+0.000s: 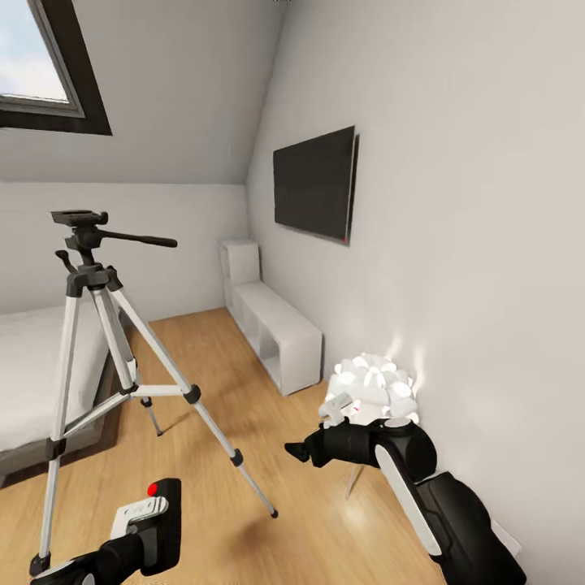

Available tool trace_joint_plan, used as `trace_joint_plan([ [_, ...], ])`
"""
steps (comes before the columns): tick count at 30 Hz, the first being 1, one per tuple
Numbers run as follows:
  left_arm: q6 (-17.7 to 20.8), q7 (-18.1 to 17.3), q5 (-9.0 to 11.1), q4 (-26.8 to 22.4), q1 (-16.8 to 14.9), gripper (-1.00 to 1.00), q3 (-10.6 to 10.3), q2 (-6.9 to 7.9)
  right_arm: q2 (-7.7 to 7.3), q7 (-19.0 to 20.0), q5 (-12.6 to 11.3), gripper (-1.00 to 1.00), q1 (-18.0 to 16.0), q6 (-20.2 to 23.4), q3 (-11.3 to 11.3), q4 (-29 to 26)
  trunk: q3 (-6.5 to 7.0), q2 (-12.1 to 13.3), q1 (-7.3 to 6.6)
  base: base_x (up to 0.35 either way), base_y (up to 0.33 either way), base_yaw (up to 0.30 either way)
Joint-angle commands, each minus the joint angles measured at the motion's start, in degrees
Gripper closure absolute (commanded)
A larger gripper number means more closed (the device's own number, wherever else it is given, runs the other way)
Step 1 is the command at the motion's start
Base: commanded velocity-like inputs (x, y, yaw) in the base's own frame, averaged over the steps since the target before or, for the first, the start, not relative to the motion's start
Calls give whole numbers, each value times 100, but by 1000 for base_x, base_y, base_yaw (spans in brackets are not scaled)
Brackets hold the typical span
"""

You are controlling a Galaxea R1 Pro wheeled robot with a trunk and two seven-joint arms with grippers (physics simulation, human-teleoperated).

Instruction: Attach the digital camera to the camera tripod in the bedroom.

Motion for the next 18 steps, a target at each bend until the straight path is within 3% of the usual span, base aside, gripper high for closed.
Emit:
trace_joint_plan([
  [1,31,-18,12,-7,-2,100,13,-5,-7,-9,-34,-100,-4,26,5,-4,14,39,-23,0,0,285],
  [2,30,-32,16,-11,-2,100,5,-1,-154,-1,-54,-100,-18,50,-2,-5,32,79,-45,0,0,286],
  [5,29,-50,29,-14,-2,100,-6,6,-285,7,-73,-100,-45,50,-1,-6,86,199,-111,0,0,285],
  [13,28,-41,19,-14,-2,100,-35,2,-371,26,-97,-100,-48,50,60,-6,229,520,-286,0,0,285],
  [15,28,-45,16,-14,-2,100,-34,3,-378,27,-96,-100,-41,-79,73,-6,265,600,-330,0,0,285],
  [16,28,-41,9,-14,-2,100,-22,10,-414,24,-94,-100,-16,-460,88,-6,283,640,-352,0,0,285],
  [18,28,-31,11,-12,-2,100,-16,11,-431,21,-94,-100,-4,-557,91,-6,319,721,-396,0,0,285],
])
